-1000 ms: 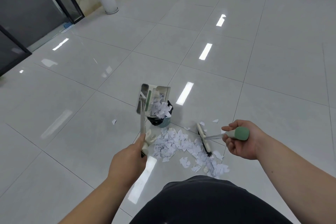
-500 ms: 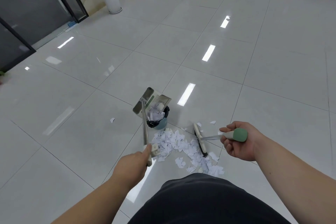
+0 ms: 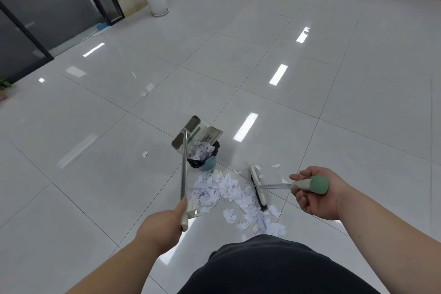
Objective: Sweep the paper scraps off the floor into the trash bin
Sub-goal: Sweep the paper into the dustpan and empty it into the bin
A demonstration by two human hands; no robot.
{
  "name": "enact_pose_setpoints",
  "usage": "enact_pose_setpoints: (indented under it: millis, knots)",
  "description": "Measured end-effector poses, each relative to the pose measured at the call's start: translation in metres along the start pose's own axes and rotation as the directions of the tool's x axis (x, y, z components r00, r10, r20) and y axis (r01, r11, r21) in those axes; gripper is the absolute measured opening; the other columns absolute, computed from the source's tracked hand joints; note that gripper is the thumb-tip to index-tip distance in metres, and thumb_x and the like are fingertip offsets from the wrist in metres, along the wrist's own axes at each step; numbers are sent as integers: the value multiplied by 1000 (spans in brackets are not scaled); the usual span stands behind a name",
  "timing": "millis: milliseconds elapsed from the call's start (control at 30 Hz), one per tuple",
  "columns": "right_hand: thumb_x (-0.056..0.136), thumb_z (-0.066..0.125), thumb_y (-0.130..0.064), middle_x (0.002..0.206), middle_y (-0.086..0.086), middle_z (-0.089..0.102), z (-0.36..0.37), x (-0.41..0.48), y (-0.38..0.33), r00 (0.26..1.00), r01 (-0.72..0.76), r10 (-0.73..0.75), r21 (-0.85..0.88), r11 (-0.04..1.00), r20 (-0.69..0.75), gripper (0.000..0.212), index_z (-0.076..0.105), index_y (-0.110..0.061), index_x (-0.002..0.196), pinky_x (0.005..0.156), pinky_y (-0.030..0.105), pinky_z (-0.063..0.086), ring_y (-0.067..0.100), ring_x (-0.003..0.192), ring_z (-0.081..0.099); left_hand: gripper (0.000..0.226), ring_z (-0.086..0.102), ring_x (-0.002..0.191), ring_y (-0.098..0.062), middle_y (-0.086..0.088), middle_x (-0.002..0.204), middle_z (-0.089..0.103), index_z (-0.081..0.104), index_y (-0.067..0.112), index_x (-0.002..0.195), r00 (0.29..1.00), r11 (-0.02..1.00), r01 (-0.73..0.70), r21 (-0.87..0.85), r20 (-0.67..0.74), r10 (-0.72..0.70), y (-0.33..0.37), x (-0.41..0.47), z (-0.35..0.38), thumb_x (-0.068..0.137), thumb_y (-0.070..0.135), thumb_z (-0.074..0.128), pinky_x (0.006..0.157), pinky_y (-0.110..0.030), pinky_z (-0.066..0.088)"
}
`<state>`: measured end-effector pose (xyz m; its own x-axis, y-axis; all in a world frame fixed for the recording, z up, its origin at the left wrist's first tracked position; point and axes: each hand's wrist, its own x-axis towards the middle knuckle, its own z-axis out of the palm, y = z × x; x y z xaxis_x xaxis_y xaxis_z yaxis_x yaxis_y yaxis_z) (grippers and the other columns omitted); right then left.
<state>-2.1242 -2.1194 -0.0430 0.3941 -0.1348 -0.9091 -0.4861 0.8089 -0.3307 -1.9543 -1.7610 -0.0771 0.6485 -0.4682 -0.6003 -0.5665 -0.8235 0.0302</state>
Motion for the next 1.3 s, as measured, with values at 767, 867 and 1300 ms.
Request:
enact_pose_setpoints:
  millis: [767, 867, 1300]
  knots:
    - [74, 64, -10, 71, 10, 55, -10, -7, -3, 994, -36, 49, -140, 989, 93, 32, 57, -11, 106, 46, 24, 43, 18, 48, 49, 75, 49, 78, -24, -1, 115, 65, -1, 32, 163, 989, 972, 111, 208, -114, -89, 39, -51, -6, 102, 27, 42, 68, -34, 42]
    - [78, 60, -6, 72, 11, 55, -20, -11, -1, 996, -21, 32, -133, 991, 80, 37, 59, -11, 114, 47, 23, 42, 18, 48, 48, 75, 50, 78, -22, 1, 115, 65, 0, 34, 163, 983, 976, 150, 156, -134, -129, 42, -59, 0, 102, 28, 43, 67, -33, 43]
    - [75, 51, 10, 77, 14, 50, -38, -26, 16, 997, 30, -52, -326, 945, -57, 23, 53, -7, 91, 40, 22, 43, 20, 43, 48, 57, 59, 68, -21, 2, 77, 61, 31, 40, 157, 801, 784, 367, -502, -257, -540, 50, -108, 2, 103, 22, 36, 60, -36, 48]
